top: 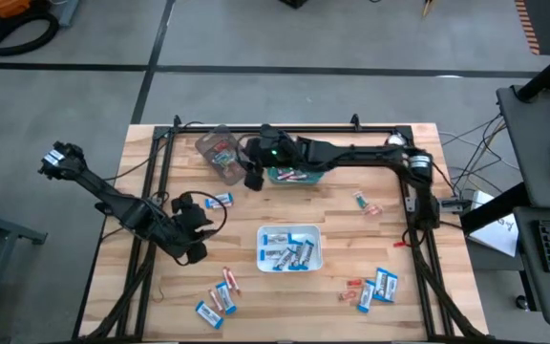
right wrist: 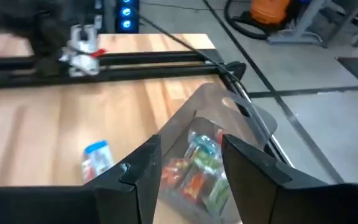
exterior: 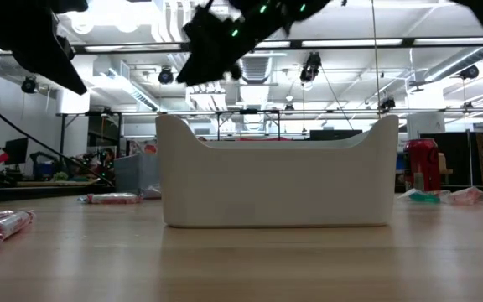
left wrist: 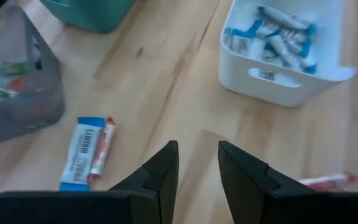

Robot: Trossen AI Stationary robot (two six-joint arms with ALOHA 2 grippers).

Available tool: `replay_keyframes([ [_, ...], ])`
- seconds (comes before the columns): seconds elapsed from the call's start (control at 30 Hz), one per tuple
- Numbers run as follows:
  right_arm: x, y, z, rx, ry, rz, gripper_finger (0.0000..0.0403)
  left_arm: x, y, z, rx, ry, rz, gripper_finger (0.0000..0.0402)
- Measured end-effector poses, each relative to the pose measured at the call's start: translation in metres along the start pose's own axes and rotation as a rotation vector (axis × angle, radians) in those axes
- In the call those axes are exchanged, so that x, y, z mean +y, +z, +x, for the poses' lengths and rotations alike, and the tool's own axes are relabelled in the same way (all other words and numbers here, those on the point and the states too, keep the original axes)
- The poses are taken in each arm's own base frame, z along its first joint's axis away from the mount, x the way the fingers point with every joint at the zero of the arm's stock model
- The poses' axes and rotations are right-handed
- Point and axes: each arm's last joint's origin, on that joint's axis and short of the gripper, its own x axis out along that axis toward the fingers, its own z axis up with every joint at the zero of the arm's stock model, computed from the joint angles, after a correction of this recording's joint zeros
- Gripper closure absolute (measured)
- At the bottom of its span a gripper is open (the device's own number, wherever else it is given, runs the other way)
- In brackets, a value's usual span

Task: Sort candy
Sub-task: Put the white candy into the green bin

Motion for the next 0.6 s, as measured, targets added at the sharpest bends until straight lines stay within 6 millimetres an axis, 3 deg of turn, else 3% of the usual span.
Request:
replay_keyframes([
  [0.17,0.019,0.015,-0.057,0.055,0.062,-0.054,0.0253,-0.008,-0.005,0.015,0.034,0.057,0.077,0.0296],
  [0.33,0.039,0.017,-0.105,0.088,0.121,-0.072,0.0259,-0.015,-0.006,0.037,0.049,0.136,0.127,0.0276],
  [0.5,0.057,0.018,-0.135,0.056,0.178,-0.074,0.0259,-0.008,-0.003,0.062,0.151,0.184,0.155,0.0273],
  [0.6,0.065,0.017,-0.141,0.049,0.197,-0.085,0.0258,-0.001,0.003,0.074,0.208,0.162,0.177,0.0281],
])
